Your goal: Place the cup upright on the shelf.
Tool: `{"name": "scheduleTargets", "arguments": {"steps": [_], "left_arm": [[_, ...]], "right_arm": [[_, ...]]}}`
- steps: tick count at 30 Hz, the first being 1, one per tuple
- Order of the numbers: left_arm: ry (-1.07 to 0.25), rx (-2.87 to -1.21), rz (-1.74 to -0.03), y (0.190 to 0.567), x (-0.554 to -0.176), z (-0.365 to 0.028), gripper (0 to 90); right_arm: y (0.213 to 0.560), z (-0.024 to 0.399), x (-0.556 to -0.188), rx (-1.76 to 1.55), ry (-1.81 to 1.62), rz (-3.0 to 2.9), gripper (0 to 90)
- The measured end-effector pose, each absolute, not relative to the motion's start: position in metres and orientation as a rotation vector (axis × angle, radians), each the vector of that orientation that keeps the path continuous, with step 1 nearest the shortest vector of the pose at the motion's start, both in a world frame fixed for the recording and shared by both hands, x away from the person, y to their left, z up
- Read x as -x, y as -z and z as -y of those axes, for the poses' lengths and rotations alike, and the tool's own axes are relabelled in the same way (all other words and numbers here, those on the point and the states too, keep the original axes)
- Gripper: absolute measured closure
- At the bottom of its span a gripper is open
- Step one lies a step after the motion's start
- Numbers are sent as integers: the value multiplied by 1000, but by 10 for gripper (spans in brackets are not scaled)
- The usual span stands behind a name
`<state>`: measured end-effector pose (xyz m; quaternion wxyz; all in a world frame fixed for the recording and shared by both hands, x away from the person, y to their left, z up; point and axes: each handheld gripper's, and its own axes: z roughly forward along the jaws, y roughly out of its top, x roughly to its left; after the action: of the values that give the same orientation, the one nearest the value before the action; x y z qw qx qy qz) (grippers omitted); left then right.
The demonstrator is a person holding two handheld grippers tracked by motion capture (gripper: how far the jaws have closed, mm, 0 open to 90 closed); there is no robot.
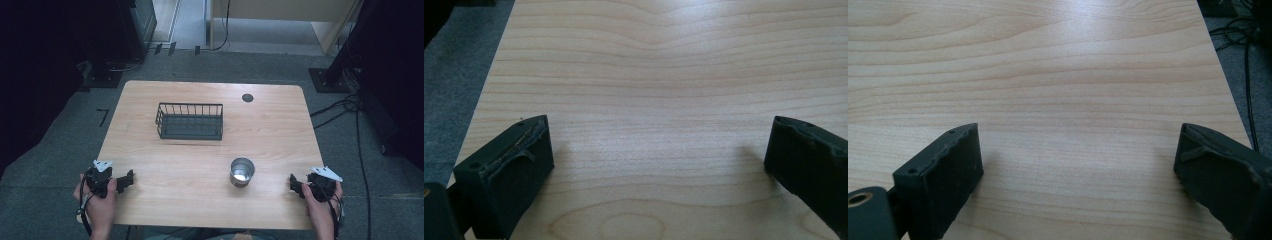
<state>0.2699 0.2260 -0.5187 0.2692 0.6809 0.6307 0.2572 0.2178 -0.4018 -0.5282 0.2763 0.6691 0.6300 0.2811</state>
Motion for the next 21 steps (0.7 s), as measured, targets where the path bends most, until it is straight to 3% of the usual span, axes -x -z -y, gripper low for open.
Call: {"name": "scheduleTargets", "arguments": {"steps": [12, 21], "left_arm": [[-693, -1836, -1700, 519, -270, -226, 0], [-693, -1836, -1700, 519, -270, -226, 0]], "right_arm": [[525, 394, -223, -1804, -742, -1702, 21], [497, 379, -223, -1756, -864, -1695, 23]]}}
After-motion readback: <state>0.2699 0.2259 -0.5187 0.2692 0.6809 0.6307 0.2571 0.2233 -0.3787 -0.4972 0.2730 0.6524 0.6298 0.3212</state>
